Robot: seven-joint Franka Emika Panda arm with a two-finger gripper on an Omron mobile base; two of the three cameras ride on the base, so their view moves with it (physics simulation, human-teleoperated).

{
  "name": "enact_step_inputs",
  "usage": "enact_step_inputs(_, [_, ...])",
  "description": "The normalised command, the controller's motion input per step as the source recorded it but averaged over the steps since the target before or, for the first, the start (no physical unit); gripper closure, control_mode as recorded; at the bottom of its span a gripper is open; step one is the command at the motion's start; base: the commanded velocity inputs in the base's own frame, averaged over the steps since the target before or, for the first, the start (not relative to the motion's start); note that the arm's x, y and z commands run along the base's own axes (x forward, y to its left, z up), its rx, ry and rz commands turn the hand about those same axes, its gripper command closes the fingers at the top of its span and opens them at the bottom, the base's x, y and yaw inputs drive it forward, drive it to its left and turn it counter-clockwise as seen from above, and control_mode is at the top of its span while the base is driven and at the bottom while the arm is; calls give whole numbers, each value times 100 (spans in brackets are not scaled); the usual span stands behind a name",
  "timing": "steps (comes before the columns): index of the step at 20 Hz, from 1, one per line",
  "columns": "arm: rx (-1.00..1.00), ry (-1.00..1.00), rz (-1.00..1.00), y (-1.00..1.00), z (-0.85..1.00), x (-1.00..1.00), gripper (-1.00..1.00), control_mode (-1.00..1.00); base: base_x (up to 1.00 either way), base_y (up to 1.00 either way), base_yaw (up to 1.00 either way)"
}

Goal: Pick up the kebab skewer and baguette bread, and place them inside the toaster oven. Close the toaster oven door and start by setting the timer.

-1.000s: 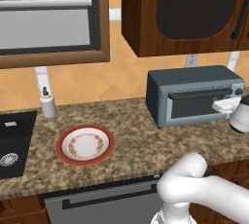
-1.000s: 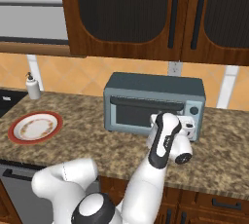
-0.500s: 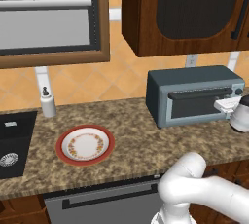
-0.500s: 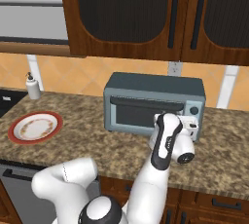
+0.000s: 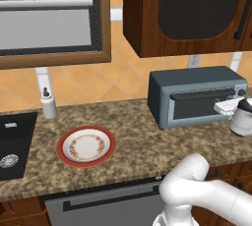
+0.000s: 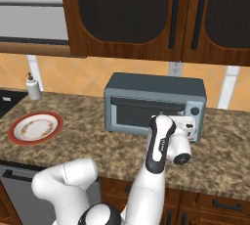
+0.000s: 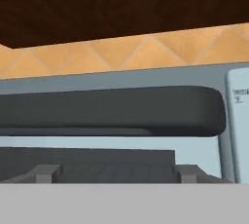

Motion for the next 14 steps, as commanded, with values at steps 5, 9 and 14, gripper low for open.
enact_step_inputs(5, [-3, 0, 0, 0, 0, -2, -100, -100, 0, 0, 0])
enact_step_inputs(9, [-2, 0, 0, -7, 0, -42, -100, -100, 0, 0, 0])
enact_step_inputs(14, [-2, -1, 0, -16, 0, -60, -100, -100, 0, 0, 0])
